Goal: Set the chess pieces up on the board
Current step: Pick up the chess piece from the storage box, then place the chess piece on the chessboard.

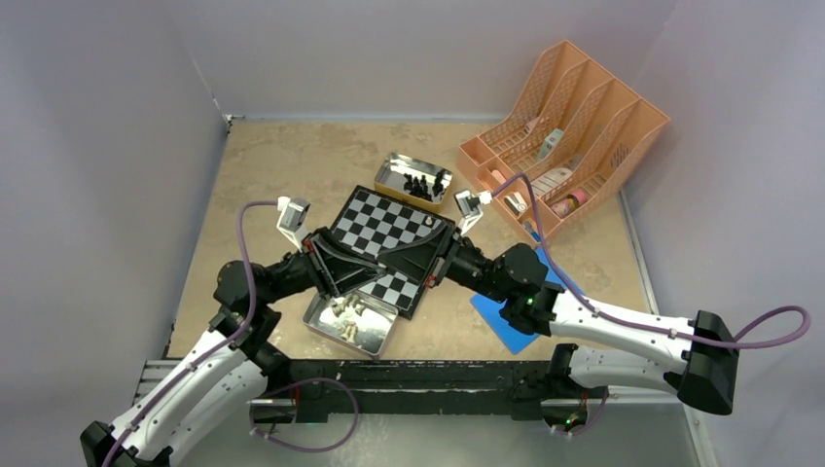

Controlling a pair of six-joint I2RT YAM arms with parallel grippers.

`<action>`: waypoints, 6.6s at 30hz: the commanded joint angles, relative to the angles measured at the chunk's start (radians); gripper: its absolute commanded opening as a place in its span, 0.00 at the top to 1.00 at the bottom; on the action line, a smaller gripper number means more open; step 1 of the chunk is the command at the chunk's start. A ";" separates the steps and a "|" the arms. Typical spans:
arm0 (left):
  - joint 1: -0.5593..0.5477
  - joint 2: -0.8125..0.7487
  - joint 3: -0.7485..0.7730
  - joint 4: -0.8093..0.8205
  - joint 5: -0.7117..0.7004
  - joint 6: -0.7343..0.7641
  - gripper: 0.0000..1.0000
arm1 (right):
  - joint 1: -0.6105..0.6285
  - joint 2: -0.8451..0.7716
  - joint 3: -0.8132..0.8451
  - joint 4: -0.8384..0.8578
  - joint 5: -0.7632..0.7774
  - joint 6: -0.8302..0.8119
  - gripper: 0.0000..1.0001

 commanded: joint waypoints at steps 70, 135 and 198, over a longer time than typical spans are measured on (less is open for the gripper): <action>-0.006 0.158 0.315 -0.889 -0.071 1.139 0.74 | -0.009 0.261 0.532 -0.963 0.065 -0.530 0.97; -0.004 -0.210 0.229 -0.987 -0.494 0.831 0.16 | -0.271 0.731 0.344 -0.441 0.592 -0.548 0.92; -0.004 -0.174 0.225 -0.981 -0.518 0.815 0.15 | -0.309 0.725 0.349 -0.518 0.552 -0.528 0.74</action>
